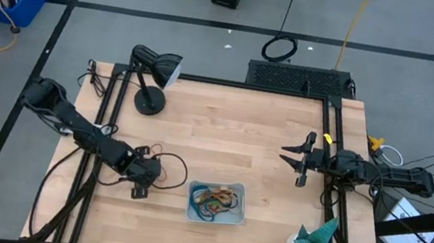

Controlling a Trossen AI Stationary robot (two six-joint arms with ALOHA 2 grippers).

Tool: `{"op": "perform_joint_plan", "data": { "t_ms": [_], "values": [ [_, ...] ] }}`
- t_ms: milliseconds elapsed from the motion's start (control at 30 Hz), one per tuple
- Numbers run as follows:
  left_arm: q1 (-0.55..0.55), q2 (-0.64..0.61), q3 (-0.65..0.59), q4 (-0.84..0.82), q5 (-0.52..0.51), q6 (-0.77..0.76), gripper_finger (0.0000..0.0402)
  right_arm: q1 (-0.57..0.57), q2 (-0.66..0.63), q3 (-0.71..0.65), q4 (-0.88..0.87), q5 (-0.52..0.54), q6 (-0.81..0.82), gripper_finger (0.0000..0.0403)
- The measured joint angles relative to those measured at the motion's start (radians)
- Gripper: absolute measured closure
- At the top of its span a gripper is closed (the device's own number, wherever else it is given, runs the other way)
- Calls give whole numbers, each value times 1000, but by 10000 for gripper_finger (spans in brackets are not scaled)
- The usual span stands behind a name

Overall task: Pick and place rubber bands into bin
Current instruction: Put the blue rubber band into the gray bin

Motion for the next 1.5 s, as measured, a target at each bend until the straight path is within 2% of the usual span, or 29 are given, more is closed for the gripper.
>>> {"op": "perform_joint_plan", "data": {
  "t_ms": [267,500,667,967,1100,1300,1500],
  "values": [
    [0,12,-1,2,-10,0,254,0,0,0,-4,0,-8,286],
    [0,15,-3,30,-17,6,331,0,0,0,-4,0,-8,286],
    [1,17,-7,94,-11,68,392,0,0,0,-4,0,-8,286],
    [2,-44,31,141,-4,78,396,0,0,0,-4,0,-8,286],
    [5,-102,79,73,-8,78,398,0,0,0,-4,0,-7,287],
    [17,-215,175,35,-63,107,398,0,0,0,2,0,-5,286],
    [20,-326,272,44,-113,213,398,0,0,0,5,0,-4,286]
  ]
}}
